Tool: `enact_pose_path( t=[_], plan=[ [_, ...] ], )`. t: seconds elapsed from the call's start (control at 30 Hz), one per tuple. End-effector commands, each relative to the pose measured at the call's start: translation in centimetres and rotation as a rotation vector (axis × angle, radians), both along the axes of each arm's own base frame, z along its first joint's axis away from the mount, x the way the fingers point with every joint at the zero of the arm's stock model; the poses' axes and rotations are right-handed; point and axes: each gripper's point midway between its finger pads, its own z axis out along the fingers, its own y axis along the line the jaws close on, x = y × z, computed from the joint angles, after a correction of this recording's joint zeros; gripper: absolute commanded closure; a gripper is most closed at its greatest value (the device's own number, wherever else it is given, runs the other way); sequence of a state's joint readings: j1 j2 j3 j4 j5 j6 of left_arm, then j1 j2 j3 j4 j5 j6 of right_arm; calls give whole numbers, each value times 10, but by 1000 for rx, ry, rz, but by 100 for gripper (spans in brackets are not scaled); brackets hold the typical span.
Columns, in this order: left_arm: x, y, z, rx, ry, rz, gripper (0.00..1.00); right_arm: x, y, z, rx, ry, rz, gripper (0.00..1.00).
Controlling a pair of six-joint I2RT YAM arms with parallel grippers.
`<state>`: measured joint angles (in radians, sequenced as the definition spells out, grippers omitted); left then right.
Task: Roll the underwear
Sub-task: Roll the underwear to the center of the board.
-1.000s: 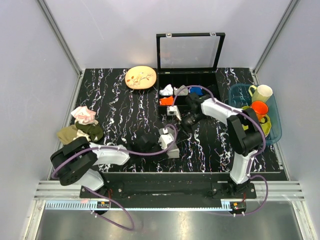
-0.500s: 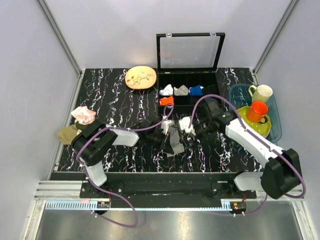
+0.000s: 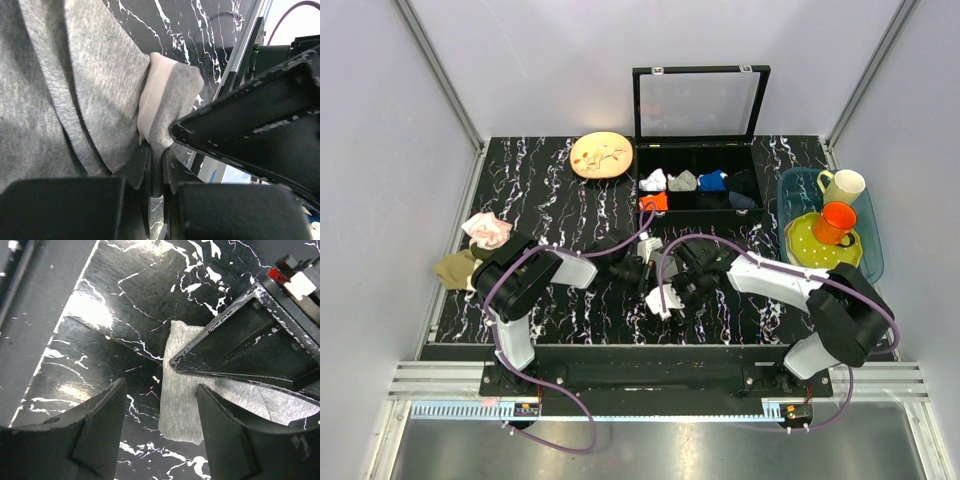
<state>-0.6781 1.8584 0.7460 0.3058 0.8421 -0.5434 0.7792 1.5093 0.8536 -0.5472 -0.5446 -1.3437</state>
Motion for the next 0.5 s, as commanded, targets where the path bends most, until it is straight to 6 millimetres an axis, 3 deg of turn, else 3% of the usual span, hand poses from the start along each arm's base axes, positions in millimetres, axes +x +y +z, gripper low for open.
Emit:
enact_pose_path(
  t=[0.0,0.2,0.3,0.37,0.43,0.47],
  plan=[
    [-23,33,-57,216,123,64,92,23,-1,-15,-33,-124,-4,35],
    [-17,31,-43,162,102,100,87,28,-5,-33,-89,-106,-45,47],
    [-9,34,-20,84,51,150,80,26,-8,-38,-121,-71,-67,57],
    [0,34,6,9,-26,181,69,26,-5,-36,-120,-45,-80,70],
    [-1,42,13,-3,-60,217,64,17,-5,-37,-128,16,-84,79],
    [4,44,28,-30,-118,241,63,19,-2,-33,-122,21,-87,80]
  ],
)
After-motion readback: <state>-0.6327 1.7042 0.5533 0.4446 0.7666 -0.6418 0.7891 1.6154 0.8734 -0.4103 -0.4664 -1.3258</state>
